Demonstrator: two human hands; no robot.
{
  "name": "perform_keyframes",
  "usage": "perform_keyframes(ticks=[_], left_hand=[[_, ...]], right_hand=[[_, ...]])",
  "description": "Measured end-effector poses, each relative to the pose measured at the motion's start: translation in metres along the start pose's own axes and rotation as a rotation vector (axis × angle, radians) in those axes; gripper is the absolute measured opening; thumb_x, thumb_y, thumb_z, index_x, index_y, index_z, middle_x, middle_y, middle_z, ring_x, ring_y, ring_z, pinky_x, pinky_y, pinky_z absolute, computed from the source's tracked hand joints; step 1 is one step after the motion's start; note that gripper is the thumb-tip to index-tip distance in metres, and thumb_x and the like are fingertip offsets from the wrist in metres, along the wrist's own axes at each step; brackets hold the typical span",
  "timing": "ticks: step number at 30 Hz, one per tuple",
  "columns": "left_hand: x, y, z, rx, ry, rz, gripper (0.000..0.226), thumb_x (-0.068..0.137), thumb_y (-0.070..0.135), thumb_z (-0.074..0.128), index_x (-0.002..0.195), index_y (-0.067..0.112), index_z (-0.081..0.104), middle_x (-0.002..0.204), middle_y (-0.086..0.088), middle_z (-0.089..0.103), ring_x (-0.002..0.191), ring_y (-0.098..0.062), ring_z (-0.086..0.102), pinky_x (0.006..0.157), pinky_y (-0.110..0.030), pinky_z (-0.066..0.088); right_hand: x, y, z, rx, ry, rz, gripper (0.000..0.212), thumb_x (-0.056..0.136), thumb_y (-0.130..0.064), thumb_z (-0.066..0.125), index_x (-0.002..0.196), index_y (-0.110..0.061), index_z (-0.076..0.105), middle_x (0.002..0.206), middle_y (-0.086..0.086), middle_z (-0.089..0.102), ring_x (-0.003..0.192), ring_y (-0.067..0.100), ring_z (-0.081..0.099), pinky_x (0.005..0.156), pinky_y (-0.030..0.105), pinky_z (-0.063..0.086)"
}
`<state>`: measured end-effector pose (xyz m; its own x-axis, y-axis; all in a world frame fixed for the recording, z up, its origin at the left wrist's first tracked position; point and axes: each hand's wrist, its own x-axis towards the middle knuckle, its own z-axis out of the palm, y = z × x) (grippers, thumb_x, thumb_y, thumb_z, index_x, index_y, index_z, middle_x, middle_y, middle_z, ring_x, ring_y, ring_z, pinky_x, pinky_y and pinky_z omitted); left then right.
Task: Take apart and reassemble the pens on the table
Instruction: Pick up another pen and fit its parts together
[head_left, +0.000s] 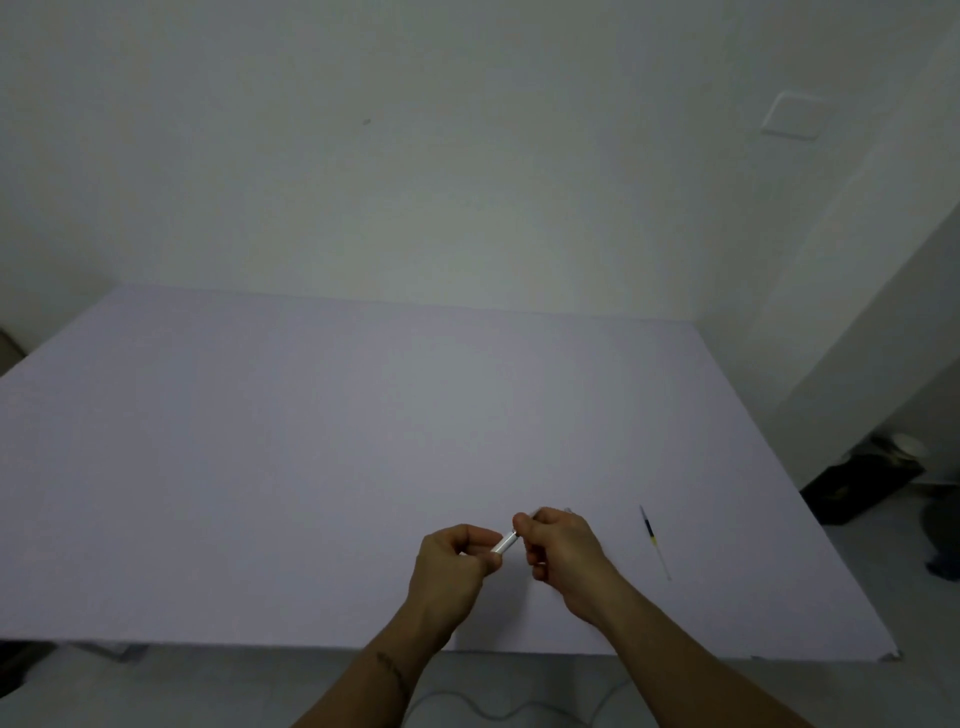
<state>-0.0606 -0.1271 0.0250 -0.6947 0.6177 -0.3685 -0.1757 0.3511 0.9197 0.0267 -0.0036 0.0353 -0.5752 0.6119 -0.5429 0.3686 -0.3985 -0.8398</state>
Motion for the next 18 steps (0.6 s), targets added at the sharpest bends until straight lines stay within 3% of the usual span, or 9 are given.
perform_keyframes(ticks=[3,7,11,16,18], left_hand=[[0.0004,0.0017,0.0017,0.012,-0.01,0.004,0.022,0.081,0.003,0.07,0.08,0.025,0.074,0.08,0.0,0.071,0.08,-0.016,0.067,0.066,-0.02,0.05],[0.0047,0.0055,-0.0045,0.0,0.002,-0.007,0.021,0.08,0.002,0.07,0.081,0.023,0.075,0.078,-0.001,0.071,0.077,-0.015,0.067,0.062,-0.018,0.049],[0.0053,0.006,-0.0029,0.005,-0.006,-0.011,0.021,0.08,0.003,0.07,0.081,0.023,0.075,0.081,0.0,0.071,0.079,-0.015,0.067,0.064,-0.019,0.049],[0.0077,0.0091,-0.0056,0.03,-0.011,-0.007,0.021,0.08,0.003,0.069,0.08,0.024,0.075,0.079,0.002,0.07,0.077,-0.013,0.066,0.061,-0.017,0.048],[0.0077,0.0104,-0.005,0.045,-0.02,-0.008,0.021,0.081,0.003,0.069,0.081,0.023,0.074,0.08,0.002,0.07,0.077,-0.013,0.066,0.06,-0.016,0.048]], right_hand=[[0.0014,-0.0012,0.0034,-0.023,0.028,0.005,0.021,0.091,-0.019,0.065,0.074,-0.008,0.06,0.06,0.006,0.048,0.052,0.015,0.042,0.048,0.027,0.038],[-0.0005,-0.0031,0.0009,0.088,-0.052,0.013,0.014,0.091,-0.013,0.063,0.089,-0.002,0.072,0.064,0.006,0.056,0.06,0.018,0.048,0.05,0.027,0.041],[0.0005,-0.003,0.0039,-0.022,0.034,-0.04,0.018,0.092,-0.018,0.063,0.08,-0.005,0.067,0.063,0.008,0.05,0.056,0.016,0.046,0.048,0.026,0.041],[0.0005,-0.0034,0.0004,0.013,-0.003,-0.047,0.015,0.092,-0.013,0.063,0.091,-0.002,0.073,0.062,0.007,0.053,0.059,0.018,0.048,0.051,0.026,0.043],[0.0013,-0.0038,-0.0009,-0.031,0.014,-0.057,0.015,0.092,-0.013,0.063,0.086,-0.003,0.071,0.059,0.006,0.049,0.055,0.016,0.044,0.05,0.026,0.041]])
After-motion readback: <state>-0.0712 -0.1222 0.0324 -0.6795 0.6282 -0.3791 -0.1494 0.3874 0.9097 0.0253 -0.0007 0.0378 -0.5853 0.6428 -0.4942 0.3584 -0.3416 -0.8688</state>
